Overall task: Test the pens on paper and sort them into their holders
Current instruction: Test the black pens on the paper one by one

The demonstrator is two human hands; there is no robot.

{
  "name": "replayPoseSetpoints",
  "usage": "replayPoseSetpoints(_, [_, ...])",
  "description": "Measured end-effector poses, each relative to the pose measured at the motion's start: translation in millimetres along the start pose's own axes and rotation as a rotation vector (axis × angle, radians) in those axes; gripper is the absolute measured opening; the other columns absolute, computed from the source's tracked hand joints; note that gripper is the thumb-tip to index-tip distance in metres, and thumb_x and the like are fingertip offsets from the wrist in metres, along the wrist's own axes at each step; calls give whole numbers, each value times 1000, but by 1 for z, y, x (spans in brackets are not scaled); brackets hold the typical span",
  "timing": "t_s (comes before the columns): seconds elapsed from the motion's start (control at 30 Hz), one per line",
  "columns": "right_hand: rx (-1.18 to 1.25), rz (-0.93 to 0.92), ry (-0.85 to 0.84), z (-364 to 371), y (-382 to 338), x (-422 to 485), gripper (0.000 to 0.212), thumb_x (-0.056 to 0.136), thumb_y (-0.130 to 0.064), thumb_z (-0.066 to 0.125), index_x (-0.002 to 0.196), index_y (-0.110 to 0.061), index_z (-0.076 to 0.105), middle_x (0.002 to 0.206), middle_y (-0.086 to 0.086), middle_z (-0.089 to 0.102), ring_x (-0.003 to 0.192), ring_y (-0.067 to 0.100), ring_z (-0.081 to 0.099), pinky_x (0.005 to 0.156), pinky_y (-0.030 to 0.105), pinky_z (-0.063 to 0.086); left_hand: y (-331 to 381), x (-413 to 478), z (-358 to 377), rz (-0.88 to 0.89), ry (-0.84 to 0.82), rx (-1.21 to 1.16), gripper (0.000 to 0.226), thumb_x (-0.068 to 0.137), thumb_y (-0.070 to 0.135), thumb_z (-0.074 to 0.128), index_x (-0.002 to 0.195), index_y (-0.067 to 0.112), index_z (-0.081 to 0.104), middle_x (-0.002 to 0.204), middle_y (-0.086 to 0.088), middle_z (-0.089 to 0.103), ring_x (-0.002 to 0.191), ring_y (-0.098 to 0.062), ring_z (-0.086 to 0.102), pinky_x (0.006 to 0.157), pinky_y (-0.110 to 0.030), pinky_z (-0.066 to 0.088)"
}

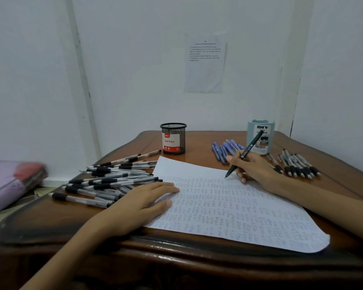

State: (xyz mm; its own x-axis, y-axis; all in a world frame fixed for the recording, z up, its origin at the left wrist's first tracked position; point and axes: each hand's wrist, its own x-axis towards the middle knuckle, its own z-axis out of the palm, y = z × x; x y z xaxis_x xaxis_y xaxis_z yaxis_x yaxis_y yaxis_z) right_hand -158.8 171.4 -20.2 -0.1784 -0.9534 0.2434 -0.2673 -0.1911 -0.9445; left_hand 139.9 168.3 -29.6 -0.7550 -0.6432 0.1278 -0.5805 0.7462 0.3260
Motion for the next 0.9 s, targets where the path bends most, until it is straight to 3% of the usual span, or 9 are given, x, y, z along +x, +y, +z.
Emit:
replayPoseSetpoints(0.1, [-1, -10, -41, -2, -3, -4, 18, 89, -20, 60, 75, -9, 55, 59, 5, 48, 48, 10, 47, 41, 22, 45, 0, -1, 1, 14, 47, -22, 34, 95, 45, 34, 129, 50, 32, 139, 27, 31, 126, 10, 28, 104, -13, 21])
replayPoseSetpoints(0.23, [-486, -169, -197, -10, -23, -13, 2, 89, -15, 60, 90, -17, 61, 82, -3, 62, 69, 12, 62, 52, 20, 53, 1, -4, 1, 97, 228, -49, 37, 88, 54, 35, 123, 45, 44, 131, 24, 42, 119, 12, 38, 100, -9, 28])
replayPoseSetpoints(0.27, [-606, -207, -242, -12, -31, -17, 9, 89, -14, 59, 90, -22, 61, 88, -4, 62, 74, 13, 63, 55, 19, 54, 2, -3, 0, 135, 275, -56, 40, 85, 54, 33, 120, 42, 48, 127, 23, 47, 118, 11, 41, 96, -7, 30])
replayPoseSetpoints(0.4, [-910, -342, -243, 3, -56, -40, 7, 92, -25, 55, 94, -29, 60, 98, -6, 63, 83, 4, 56, 72, 15, 46, 5, -9, -4, 159, 544, -161, 24, 91, 28, 46, 109, 31, 62, 114, 13, 62, 108, 4, 53, 91, -11, 41])
replayPoseSetpoints(0.5, [-895, -391, -277, 39, -71, -64, 31, 89, -44, 46, 103, -22, 62, 98, -6, 64, 87, 11, 59, 77, 18, 48, 1, -19, -12, 118, 675, -210, 20, 92, 17, 52, 104, 23, 67, 107, 9, 66, 103, 1, 57, 89, -16, 44])
replayPoseSetpoints(0.6, [-877, -425, -325, 83, -80, -74, 61, 80, -61, 33, 113, -20, 63, 107, -1, 66, 93, 16, 61, 84, 37, 51, -12, -41, -23, 74, 706, -182, 21, 87, 24, 49, 99, 26, 66, 103, 8, 67, 100, 0, 59, 87, -13, 43])
replayPoseSetpoints(0.73, [-706, -628, -313, 146, -82, -83, 31, 96, -36, 44, 113, -18, 63, 106, 1, 67, 96, 17, 58, 84, 40, 48, -40, -92, -35, -57, 745, -166, 23, 85, 29, 51, 98, 22, 67, 100, 5, 69, 95, -4, 62, 83, -18, 46])
replayPoseSetpoints(0.8, [-618, -734, -318, 180, -86, -93, 26, 96, -30, 46, 116, -18, 59, 106, 1, 66, 99, 18, 58, 83, 39, 47, -52, -125, -38, -105, 760, -117, 27, 83, 31, 49, 99, 20, 68, 98, 3, 69, 94, -1, 62, 85, -18, 46])
replayPoseSetpoints(0.9, [-481, -857, -343, 234, -94, -109, 24, 93, -29, 50, 112, -15, 55, 97, 3, 68, 93, 22, 61, 76, 41, 48, -67, -179, -38, -265, 832, -91, 22, 85, 17, 52, 99, 13, 69, 96, 1, 68, 89, 5, 60, 83, -15, 46])
